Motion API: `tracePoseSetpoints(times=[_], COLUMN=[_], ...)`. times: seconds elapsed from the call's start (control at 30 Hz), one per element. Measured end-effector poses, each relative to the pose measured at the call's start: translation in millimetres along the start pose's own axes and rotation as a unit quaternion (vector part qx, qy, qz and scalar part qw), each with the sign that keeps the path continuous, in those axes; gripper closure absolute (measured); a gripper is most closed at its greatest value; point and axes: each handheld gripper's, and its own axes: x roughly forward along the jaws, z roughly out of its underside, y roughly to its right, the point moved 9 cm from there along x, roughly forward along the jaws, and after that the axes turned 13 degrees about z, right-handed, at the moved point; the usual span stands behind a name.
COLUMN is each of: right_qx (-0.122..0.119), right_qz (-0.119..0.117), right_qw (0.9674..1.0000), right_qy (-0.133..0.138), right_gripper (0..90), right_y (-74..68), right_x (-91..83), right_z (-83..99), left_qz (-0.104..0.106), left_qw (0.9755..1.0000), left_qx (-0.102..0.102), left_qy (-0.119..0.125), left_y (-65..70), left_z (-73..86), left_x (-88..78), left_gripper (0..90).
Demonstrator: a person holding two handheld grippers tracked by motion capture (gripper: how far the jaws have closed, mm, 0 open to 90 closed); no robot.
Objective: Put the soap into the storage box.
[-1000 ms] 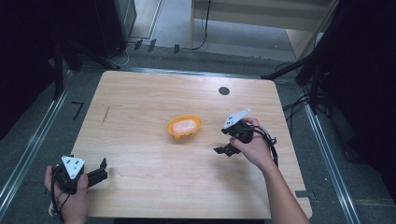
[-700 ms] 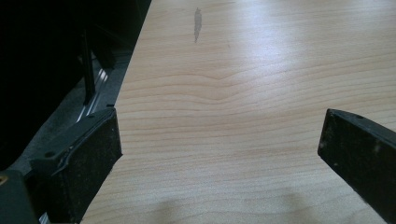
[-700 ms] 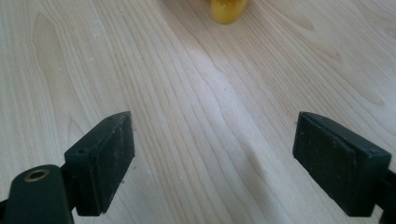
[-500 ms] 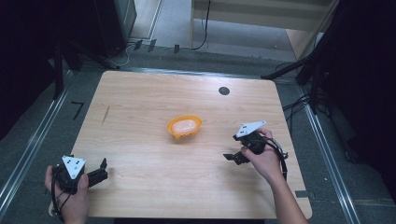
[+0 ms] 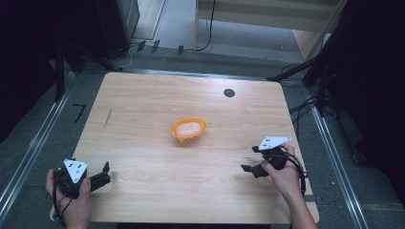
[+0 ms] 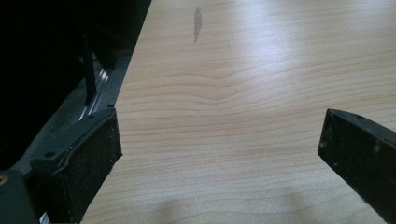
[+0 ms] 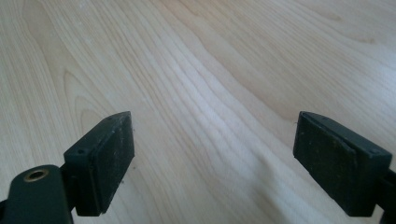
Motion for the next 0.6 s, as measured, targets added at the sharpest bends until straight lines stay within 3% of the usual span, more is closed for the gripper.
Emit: tracePoseSetpoints(times=[0.47,0.6], right_qx=[0.053,0.061], right_qz=[0.037,0.063], right_qw=[0.9976,0.9956], right_qy=[0.024,0.034], right_gripper=[11.7,9.3], right_y=[7.6,13.3], right_x=[-22.9,-27.1], right_z=[43.0,52.4], left_qz=[-0.004,-0.003], left_qw=[1.0,1.0], left_qx=[0.005,0.005], left_qy=[-0.003,-0.001], left_y=[0.4,0.6], left_z=[0.1,-0.1], left_x=[-0.1,-0.3], left_gripper=[0.0,0.0])
